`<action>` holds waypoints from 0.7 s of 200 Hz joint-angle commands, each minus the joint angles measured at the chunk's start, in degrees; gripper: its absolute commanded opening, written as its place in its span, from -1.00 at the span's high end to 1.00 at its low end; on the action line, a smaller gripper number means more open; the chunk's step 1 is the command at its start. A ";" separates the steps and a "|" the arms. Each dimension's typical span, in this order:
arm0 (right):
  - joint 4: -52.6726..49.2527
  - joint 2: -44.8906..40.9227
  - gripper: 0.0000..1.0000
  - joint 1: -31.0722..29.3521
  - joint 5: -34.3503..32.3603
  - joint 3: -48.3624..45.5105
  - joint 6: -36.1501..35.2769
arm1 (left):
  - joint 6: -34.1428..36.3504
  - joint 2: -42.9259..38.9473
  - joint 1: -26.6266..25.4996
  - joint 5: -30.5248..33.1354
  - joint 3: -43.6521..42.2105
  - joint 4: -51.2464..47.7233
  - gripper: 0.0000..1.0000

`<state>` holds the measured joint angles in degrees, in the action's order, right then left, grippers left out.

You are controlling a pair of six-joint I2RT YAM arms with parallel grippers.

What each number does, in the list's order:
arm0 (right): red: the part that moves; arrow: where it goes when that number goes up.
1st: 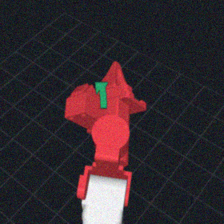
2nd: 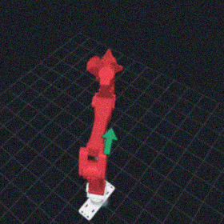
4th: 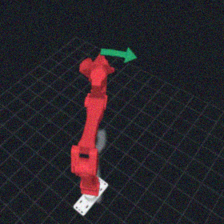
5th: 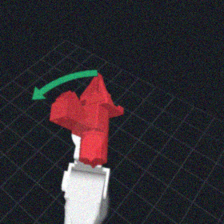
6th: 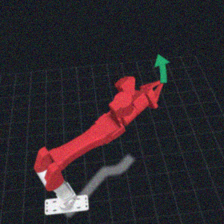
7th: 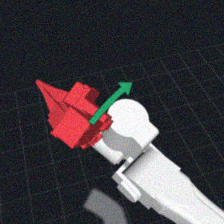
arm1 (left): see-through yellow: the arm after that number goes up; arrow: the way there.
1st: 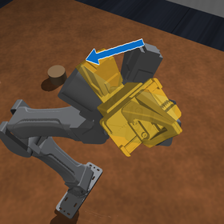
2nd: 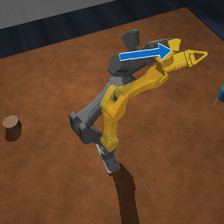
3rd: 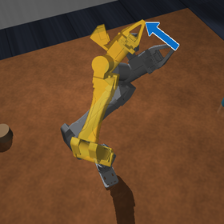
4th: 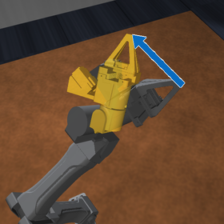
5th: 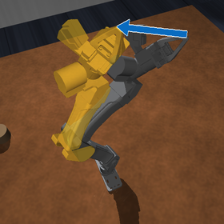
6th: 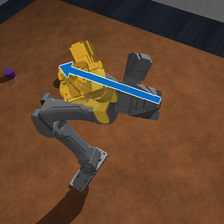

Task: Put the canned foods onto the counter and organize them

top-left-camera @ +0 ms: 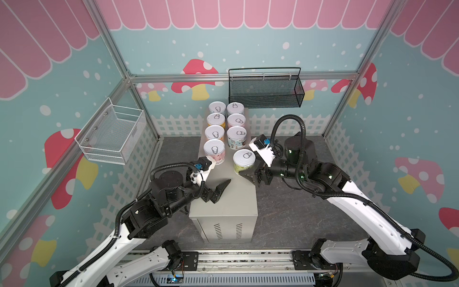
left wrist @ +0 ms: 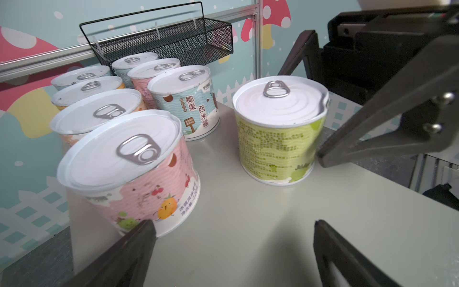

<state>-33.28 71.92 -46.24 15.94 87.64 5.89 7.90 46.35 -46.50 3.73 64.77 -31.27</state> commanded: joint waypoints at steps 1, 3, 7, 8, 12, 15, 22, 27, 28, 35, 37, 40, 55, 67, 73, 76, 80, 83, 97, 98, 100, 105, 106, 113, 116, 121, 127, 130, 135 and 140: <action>3.98 -0.55 -0.70 -0.52 0.15 -1.90 0.67 | 0.62 0.03 0.42 -2.72 1.62 -2.99 -0.99; 4.24 -0.62 -0.69 -0.52 0.14 -1.98 0.69 | 0.62 -0.06 0.44 -2.71 1.66 -3.05 -0.99; 4.61 -0.66 -0.66 -0.52 0.22 -2.17 0.81 | 0.69 -0.18 0.45 -2.55 1.68 -3.14 -0.99; 4.70 -0.65 -0.65 -0.52 0.22 -2.23 0.84 | 0.70 -0.15 0.45 -2.52 1.68 -3.12 -0.99; 5.07 -0.72 -0.63 -0.52 0.23 -2.56 0.94 | 0.71 -0.32 0.41 -2.38 1.67 -3.30 -0.99; 5.38 -0.81 -0.61 -0.52 0.29 -2.72 0.96 | 0.71 -0.40 0.44 -2.35 1.67 -3.36 -0.99; 6.04 -0.91 -0.57 -0.51 0.26 -3.14 1.18 | 0.76 -0.62 0.45 -2.11 1.52 -3.45 -0.99; 6.49 -0.93 -0.55 -0.50 0.24 -3.45 1.32 | 0.80 -0.71 0.45 -2.13 1.42 -3.58 -0.99; 6.57 -0.92 -0.55 -0.51 0.28 -3.49 1.32 | 0.80 -0.72 0.40 -2.09 1.42 -3.60 -0.99; 7.04 -0.90 -0.51 -0.50 0.16 -3.81 1.48 | 0.80 -0.77 0.45 -2.03 1.32 -3.75 -0.99; 7.16 -0.90 -0.51 -0.51 0.10 -3.90 1.49 | 0.80 -0.76 0.45 -2.01 1.32 -3.79 -0.99; 7.40 -0.97 -0.49 -0.52 -0.12 -4.08 1.61 | 0.80 -0.81 0.43 -1.97 1.32 -3.88 -0.99; 8.29 -0.80 -0.43 -0.52 -0.94 -4.65 1.80 | 0.71 -0.91 0.45 -2.13 1.28 -3.98 -0.99; 8.71 -0.58 -0.40 -0.52 -1.49 -4.70 1.76 | 0.71 -1.04 0.41 -2.19 1.31 -3.91 -0.99; 8.96 -0.49 -0.39 -0.52 -1.83 -4.72 1.71 | 0.79 -0.93 0.44 -2.15 1.32 -3.98 -0.99; 9.11 -0.47 -0.38 -0.54 -2.01 -4.75 1.72 | 0.78 -0.99 0.45 -2.14 1.35 -3.98 -0.99; 9.21 -0.32 -0.37 -0.49 -2.21 -4.69 1.67 | 0.80 -0.98 0.40 -2.15 1.34 -4.03 -0.99; 9.29 -0.36 -0.37 -0.52 -2.32 -4.75 1.64 | 0.80 -0.99 0.44 -2.15 1.32 -3.98 -0.99; 9.69 -0.02 -0.37 -0.47 -2.56 -4.71 1.55 | 0.89 -1.00 0.44 -2.10 1.37 -3.89 -0.99; 9.75 0.02 -0.37 -0.50 -2.58 -4.69 1.52 | 0.89 -1.00 0.40 -2.03 1.34 -3.85 -0.99; 9.86 0.10 -0.37 -0.51 -2.52 -4.65 1.54 | 0.87 -1.00 0.41 -1.98 1.33 -3.88 -0.99; 10.13 0.20 -0.37 -0.52 -2.57 -4.67 1.50 | 0.95 -0.88 0.44 -1.97 1.34 -3.89 -0.99; 10.19 0.22 -0.37 -0.52 -2.58 -4.71 1.49 | 0.96 -0.89 0.45 -1.97 1.37 -3.89 -0.99; 10.41 0.40 -0.37 -0.52 -2.89 -4.62 1.49 | 0.98 -0.90 0.41 -2.04 1.32 -3.85 -0.99; 10.50 0.47 -0.37 -0.52 -3.00 -4.66 1.49 | 0.98 -0.89 0.40 -1.99 1.32 -3.88 -0.99; 10.64 0.59 -0.37 -0.51 -3.02 -4.52 1.46 | 0.98 -0.85 0.44 -1.99 1.32 -3.89 -0.99; 10.75 0.91 -0.37 -0.46 -3.11 -4.51 1.40 | 0.98 -0.87 0.45 -1.99 1.34 -3.87 -0.99; 10.77 1.09 -0.37 -0.51 -3.20 -4.47 1.33 | 0.98 -0.86 0.45 -1.93 1.33 -3.87 -0.99; 10.85 1.23 -0.37 -0.50 -3.37 -4.28 1.32 | 0.98 -0.90 0.40 -1.90 1.33 -3.89 -0.99; 10.95 1.43 -0.37 -0.52 -3.41 -4.31 1.32 | 1.05 -0.88 0.44 -1.89 1.32 -3.89 -0.99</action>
<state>-25.21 72.36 -46.30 13.54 83.37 6.98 7.90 45.76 -46.48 2.50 64.99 -32.75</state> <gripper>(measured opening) 0.732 0.992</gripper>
